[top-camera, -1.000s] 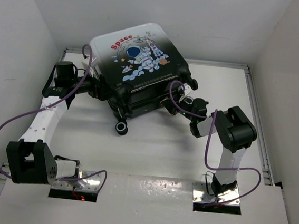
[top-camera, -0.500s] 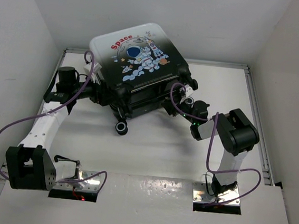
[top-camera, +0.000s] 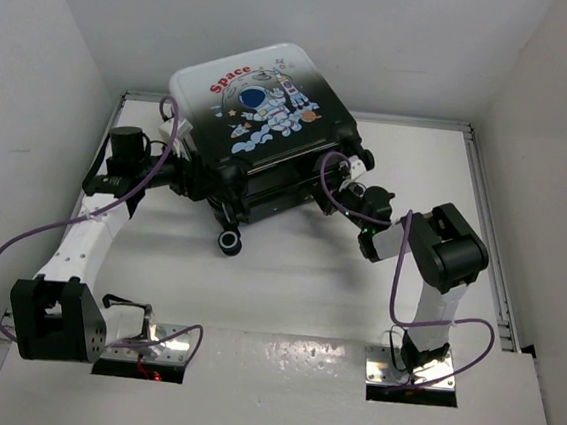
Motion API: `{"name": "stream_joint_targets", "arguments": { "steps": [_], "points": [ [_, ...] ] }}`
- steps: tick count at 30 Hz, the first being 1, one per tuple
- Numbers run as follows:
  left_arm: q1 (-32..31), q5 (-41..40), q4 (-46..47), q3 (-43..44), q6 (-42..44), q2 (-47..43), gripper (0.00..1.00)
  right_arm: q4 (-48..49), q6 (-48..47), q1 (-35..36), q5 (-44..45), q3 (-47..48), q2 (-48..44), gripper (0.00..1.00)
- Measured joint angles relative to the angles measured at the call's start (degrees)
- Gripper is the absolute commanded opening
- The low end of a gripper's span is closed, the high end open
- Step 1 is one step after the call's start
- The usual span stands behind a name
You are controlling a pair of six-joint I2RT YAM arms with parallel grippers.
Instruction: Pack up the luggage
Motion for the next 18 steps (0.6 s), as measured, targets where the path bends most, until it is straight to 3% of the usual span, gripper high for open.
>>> {"name": "stream_joint_targets", "arguments": {
  "steps": [8,12,18],
  "points": [
    [-4.22,-6.67,-3.48,0.2,-1.36,-2.82,0.85,0.92,-8.7,1.66,3.74,-2.78,-1.4,0.0],
    [-8.28,-11.56,-8.11,0.33,-4.33,-5.01,0.99,0.83,-16.7,4.02,9.07,-4.5,-3.45,0.0],
    [-14.23,-17.62,-12.2,0.98,-13.66,-4.83,0.99,-0.46,-21.57,5.7,13.03,-4.57,-4.37,0.0]
  ]
}}
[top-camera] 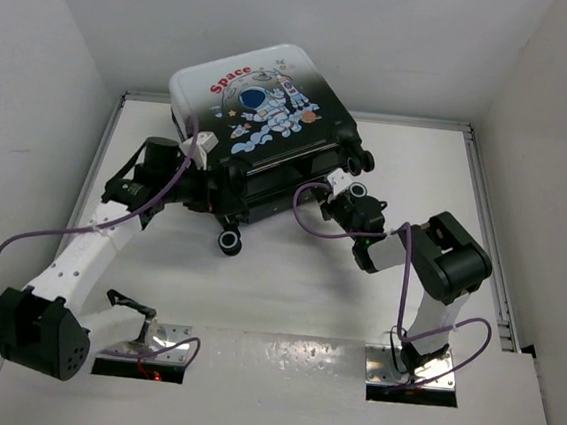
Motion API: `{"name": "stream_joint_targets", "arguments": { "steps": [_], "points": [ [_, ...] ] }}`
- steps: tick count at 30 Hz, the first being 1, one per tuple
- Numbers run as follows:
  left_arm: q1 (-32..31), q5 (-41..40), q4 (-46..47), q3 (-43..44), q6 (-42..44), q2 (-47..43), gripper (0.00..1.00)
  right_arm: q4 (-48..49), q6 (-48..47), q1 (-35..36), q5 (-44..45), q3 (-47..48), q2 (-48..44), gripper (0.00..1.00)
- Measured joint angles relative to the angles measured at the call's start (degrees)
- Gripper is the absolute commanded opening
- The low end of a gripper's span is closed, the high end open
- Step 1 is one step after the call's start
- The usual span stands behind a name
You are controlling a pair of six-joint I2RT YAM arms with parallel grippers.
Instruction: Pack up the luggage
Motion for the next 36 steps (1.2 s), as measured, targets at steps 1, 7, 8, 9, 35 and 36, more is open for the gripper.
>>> {"name": "stream_joint_targets", "arguments": {
  "steps": [1,7,8,9,35,36],
  "points": [
    [-0.96,-1.09,-0.28,0.61,-1.31,0.96,0.99,-0.02,-0.44,0.13,0.35,0.0,0.0,0.0],
    [-4.35,-6.75,-2.54,6.23,-8.07,9.07,0.99,-0.22,-1.9,0.55,1.31,0.17,0.02,0.0],
    [-4.37,-7.1,-3.28,7.15,-9.25,9.92,0.99,-0.28,-1.92,0.55,1.42,0.31,0.02,0.0],
    [-4.52,-7.34,-4.11,8.11,-10.88,10.86,0.99,-0.44,-1.97,0.55,1.44,0.44,0.04,0.0],
    [8.68,1.44,-3.65,10.78,-14.19,19.96,0.0,1.79,-2.14,-2.91,5.79,0.63,1.6,0.0],
    [9.35,1.75,-3.93,11.41,-13.49,20.48,0.0,1.77,-2.05,-3.78,6.12,0.63,1.6,0.0]
  ]
}}
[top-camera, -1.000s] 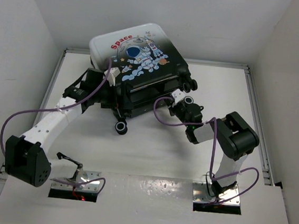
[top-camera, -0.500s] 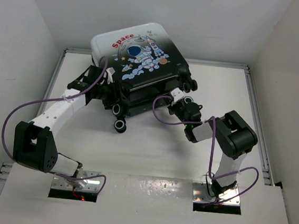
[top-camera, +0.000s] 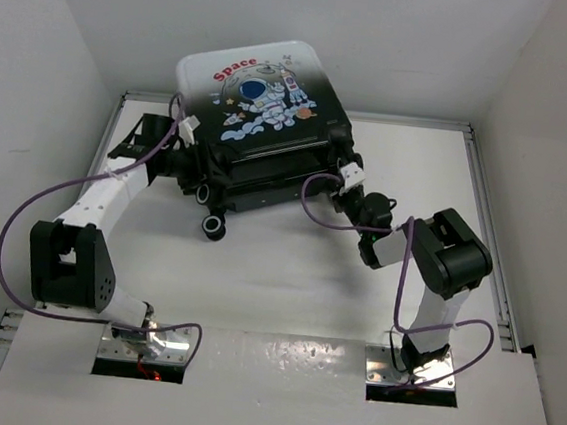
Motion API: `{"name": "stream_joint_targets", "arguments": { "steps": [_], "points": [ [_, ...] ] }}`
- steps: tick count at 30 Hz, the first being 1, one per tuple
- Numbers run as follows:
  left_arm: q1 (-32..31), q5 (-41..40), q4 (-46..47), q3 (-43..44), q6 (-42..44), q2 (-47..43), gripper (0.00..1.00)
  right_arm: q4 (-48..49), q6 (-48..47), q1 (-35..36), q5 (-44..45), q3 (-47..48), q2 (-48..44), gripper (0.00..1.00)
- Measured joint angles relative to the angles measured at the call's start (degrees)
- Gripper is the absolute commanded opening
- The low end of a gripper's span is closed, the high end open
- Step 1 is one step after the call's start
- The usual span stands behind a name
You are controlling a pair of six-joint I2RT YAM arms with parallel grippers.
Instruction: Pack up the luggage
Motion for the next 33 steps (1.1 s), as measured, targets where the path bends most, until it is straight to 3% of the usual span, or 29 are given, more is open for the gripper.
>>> {"name": "stream_joint_targets", "arguments": {
  "steps": [8,16,25,33],
  "points": [
    [7.69,1.49,-1.66,6.88,5.42,4.81,0.0,1.27,0.07,-5.97,-0.44,2.36,2.51,0.0],
    [12.44,4.42,-7.78,15.28,12.37,11.56,0.0,2.32,2.4,-9.66,-10.4,7.52,7.19,0.0],
    [13.16,1.25,-18.4,26.21,21.29,18.56,0.0,1.6,7.3,-12.35,-16.74,23.69,18.86,0.0],
    [15.06,2.73,-20.22,30.36,26.69,22.47,0.0,-2.4,16.41,-13.53,-17.86,47.43,33.27,0.0]
  ]
}}
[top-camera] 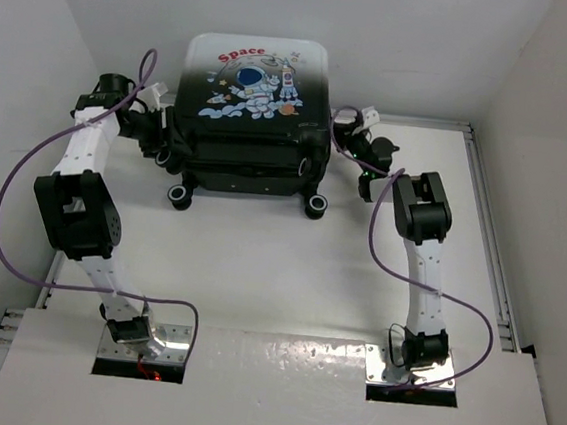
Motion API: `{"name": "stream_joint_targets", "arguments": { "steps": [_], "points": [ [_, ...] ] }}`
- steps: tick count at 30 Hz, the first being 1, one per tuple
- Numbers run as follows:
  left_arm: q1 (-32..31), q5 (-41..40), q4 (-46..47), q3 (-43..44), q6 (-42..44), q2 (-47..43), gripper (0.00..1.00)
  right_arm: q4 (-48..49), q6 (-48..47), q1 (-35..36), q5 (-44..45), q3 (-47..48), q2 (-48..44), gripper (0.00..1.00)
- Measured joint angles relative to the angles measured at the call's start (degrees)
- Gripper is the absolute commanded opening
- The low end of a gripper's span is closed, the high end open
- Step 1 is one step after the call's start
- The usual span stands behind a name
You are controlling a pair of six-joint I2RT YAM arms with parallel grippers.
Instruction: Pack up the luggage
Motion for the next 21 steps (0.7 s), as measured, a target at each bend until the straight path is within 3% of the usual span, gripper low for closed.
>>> {"name": "stream_joint_targets", "arguments": {
  "steps": [6,8,9,12,14,17,21],
  "points": [
    [0.74,5.18,0.5,0.24,4.9,0.92,0.02,-5.11,10.36,-0.55,1.84,18.64,10.64,0.0],
    [0.98,7.32,0.94,0.31,6.88,1.27,0.18,-5.84,12.59,-0.5,2.23,21.16,12.07,0.0],
    [1.07,7.93,0.94,0.31,7.45,1.33,0.39,-6.05,13.64,-0.5,2.23,21.66,12.26,0.0],
    [1.22,8.24,1.07,0.31,8.39,1.09,0.83,-6.47,16.46,-0.44,2.27,21.84,12.31,0.0],
    [1.51,6.49,4.02,0.31,9.77,0.81,1.0,-6.43,17.57,-0.33,2.27,21.68,12.31,0.0],
    [1.73,2.29,6.27,-0.39,11.06,-1.25,1.0,-4.61,19.28,0.13,2.64,20.04,11.91,0.0],
    [0.46,-10.4,9.97,-0.2,9.53,-7.06,1.0,-3.17,20.46,1.05,2.36,16.63,10.23,0.0]
  ]
}}
